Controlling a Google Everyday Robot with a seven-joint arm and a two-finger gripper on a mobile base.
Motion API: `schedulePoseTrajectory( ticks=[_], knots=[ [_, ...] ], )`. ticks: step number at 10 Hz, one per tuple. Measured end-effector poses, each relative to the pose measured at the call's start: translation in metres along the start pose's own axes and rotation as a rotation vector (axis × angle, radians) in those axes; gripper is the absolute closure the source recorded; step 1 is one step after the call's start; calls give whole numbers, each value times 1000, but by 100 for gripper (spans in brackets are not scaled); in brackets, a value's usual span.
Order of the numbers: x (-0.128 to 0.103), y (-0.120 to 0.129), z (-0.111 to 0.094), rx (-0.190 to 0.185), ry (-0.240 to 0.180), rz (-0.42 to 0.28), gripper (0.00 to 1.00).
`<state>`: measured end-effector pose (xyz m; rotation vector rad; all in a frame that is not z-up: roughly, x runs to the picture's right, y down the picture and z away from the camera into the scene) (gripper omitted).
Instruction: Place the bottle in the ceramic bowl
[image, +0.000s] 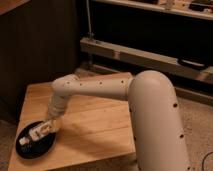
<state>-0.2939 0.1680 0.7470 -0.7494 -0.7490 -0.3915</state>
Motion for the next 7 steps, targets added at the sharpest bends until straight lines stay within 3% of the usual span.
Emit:
schedulePoseTrajectory(
  ticks=[3,7],
  knots=[
    [-18,9,0,-29,39,-32,38],
    [-21,11,-1,-32,43,-40,38]
  ],
)
